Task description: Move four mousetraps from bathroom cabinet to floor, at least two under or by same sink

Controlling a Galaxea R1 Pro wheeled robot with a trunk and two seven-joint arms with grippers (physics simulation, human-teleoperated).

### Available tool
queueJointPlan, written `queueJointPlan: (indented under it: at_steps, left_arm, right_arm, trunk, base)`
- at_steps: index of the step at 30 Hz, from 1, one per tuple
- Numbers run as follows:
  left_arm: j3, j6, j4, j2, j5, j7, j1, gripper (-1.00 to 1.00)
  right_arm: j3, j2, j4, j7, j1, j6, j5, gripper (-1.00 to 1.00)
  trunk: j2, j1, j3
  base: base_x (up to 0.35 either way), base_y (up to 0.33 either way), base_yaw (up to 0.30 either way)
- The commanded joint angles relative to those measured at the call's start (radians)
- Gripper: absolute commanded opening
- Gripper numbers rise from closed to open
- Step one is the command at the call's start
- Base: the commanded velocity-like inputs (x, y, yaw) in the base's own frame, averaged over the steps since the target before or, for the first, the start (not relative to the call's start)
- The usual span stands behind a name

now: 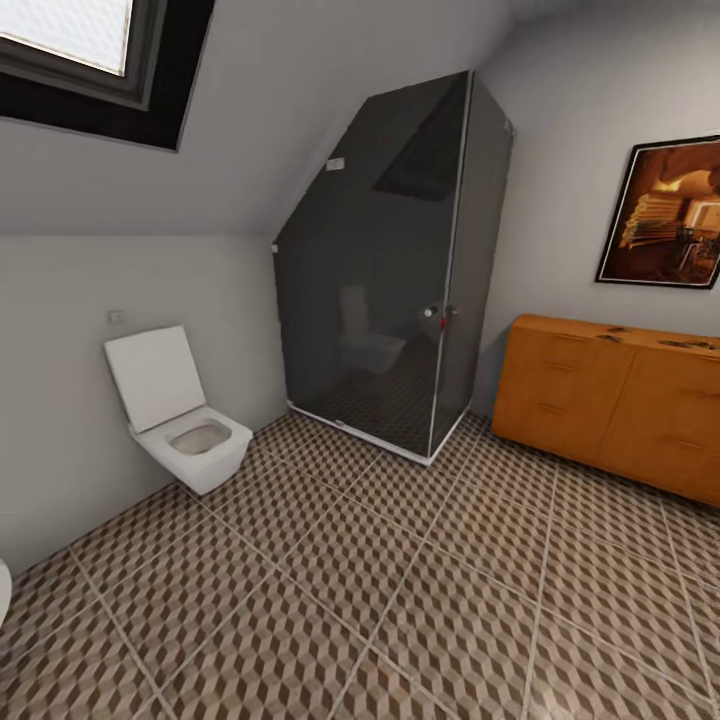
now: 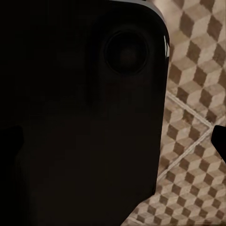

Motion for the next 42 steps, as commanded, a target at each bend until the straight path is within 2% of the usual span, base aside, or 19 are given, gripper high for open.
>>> queueJointPlan:
  at_steps: [1,42]
  left_arm:
    - [0.001,-0.001,-0.001,0.000,0.002,0.000,0.000,1.00]
    - [0.001,-0.001,-0.001,0.001,0.002,0.000,0.000,1.00]
  right_arm:
    - [0.000,0.000,0.000,0.000,0.000,-0.003,0.001,1.00]
    - [0.000,0.000,0.000,0.000,-0.001,-0.003,0.001,1.00]
  trunk:
    - [0.000,0.000,-0.001]
    - [0.000,0.000,-0.001]
  base:
    - [0.000,0.000,-0.255]
    - [0.000,0.000,-0.255]
